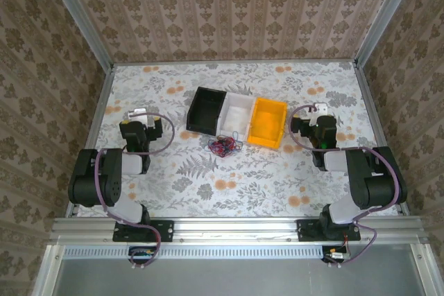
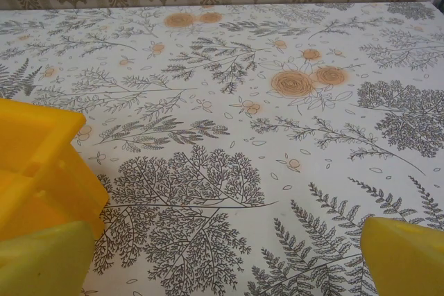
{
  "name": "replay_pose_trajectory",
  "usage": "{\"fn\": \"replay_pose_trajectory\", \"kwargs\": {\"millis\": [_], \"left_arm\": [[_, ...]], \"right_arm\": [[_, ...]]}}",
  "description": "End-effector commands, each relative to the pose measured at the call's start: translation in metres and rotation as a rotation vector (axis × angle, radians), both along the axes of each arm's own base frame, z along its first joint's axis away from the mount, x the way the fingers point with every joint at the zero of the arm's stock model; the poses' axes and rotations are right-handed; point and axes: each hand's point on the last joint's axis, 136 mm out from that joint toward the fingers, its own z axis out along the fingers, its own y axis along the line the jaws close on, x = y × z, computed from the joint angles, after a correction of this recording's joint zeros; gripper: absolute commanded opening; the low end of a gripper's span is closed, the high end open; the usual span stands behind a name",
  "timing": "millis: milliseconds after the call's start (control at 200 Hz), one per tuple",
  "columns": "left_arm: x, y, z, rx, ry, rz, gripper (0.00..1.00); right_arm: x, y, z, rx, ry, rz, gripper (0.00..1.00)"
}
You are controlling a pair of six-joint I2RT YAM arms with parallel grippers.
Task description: Untangle the cables
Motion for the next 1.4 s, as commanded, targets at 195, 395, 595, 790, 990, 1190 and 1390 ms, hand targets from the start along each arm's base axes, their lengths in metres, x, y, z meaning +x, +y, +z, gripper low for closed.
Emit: {"fn": "replay_pose_trajectory", "kwargs": {"millis": [195, 395, 595, 790, 990, 1190, 1390], "left_arm": [[0.003, 0.0, 0.007, 0.017, -0.026, -0.002, 1.0], [0.003, 0.0, 0.007, 0.017, -0.024, -0.003, 1.0], [0.003, 0.0, 0.007, 0.018, -0.024, -0.004, 1.0], [0.002, 0.0, 0.007, 0.018, -0.024, -0.003, 1.0], [0.003, 0.0, 0.007, 0.018, -0.024, -0.005, 1.0], [0.001, -0.025, 0.017, 0.049, -0.043, -0.14, 1.0], [-0.005, -0.062, 0.087, 0.194, -0.079, -0.126, 1.0]], "right_arm": [[0.002, 0.002, 0.003, 0.009, -0.013, 0.011, 1.0], [0.002, 0.002, 0.003, 0.009, -0.013, 0.012, 1.0], [0.001, 0.002, 0.003, 0.009, -0.013, 0.012, 1.0], [0.001, 0.002, 0.003, 0.009, -0.015, 0.011, 1.0], [0.001, 0.002, 0.003, 0.009, -0.014, 0.013, 1.0], [0.002, 0.002, 0.006, 0.012, -0.013, 0.015, 1.0], [0.006, 0.026, 0.083, -0.04, 0.085, 0.028, 1.0]]}}
